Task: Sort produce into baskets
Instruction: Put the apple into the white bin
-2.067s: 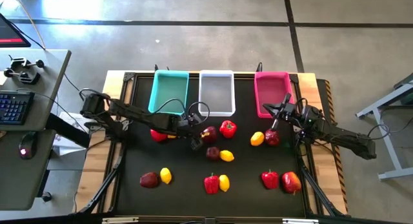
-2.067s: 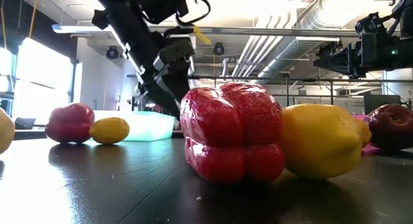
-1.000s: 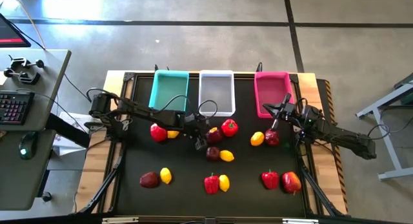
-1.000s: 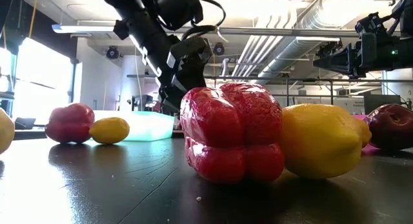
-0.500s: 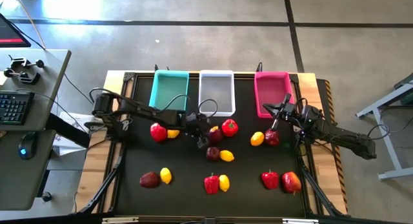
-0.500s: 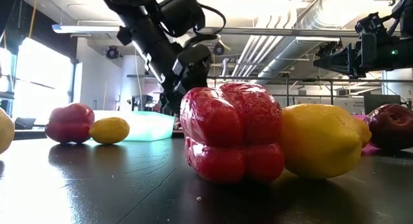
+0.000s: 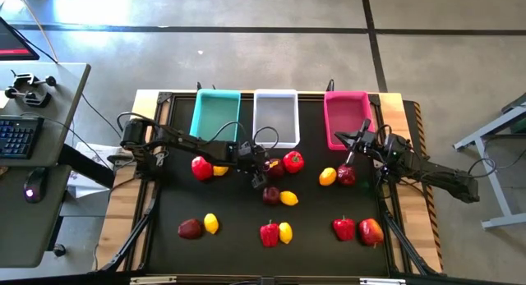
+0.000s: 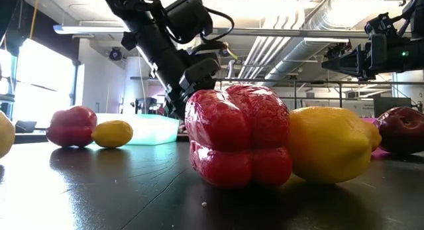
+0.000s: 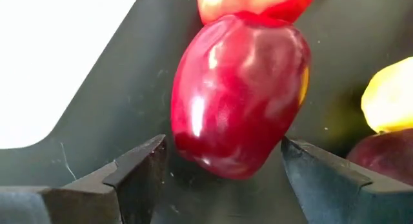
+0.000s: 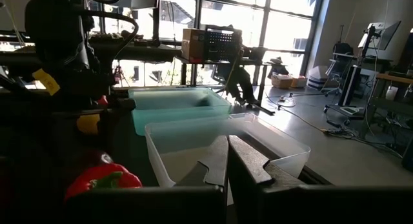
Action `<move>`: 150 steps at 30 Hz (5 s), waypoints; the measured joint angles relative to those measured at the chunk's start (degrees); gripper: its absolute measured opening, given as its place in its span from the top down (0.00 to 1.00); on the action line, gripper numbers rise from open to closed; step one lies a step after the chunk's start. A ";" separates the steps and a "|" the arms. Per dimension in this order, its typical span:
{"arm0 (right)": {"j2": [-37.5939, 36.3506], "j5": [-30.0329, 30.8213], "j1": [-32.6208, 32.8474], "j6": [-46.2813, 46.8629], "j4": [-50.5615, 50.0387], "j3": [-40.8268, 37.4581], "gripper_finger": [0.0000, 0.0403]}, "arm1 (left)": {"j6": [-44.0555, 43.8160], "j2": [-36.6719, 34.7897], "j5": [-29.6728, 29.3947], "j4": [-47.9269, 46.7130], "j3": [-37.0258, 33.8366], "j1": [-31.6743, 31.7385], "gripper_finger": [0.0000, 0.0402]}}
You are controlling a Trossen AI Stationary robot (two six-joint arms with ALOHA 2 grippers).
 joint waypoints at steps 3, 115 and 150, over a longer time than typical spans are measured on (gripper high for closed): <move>0.00 0.00 0.01 0.00 -0.01 0.01 1.00 | 2.39 0.00 -0.04 -0.04 0.00 0.00 0.29; 0.21 0.00 -0.01 10.26 0.01 0.00 1.00 | 28.43 -0.28 13.21 -32.47 24.47 7.51 0.92; 0.35 -0.26 0.01 9.27 -0.01 0.00 1.00 | 22.96 8.28 9.56 -28.73 24.49 3.79 0.29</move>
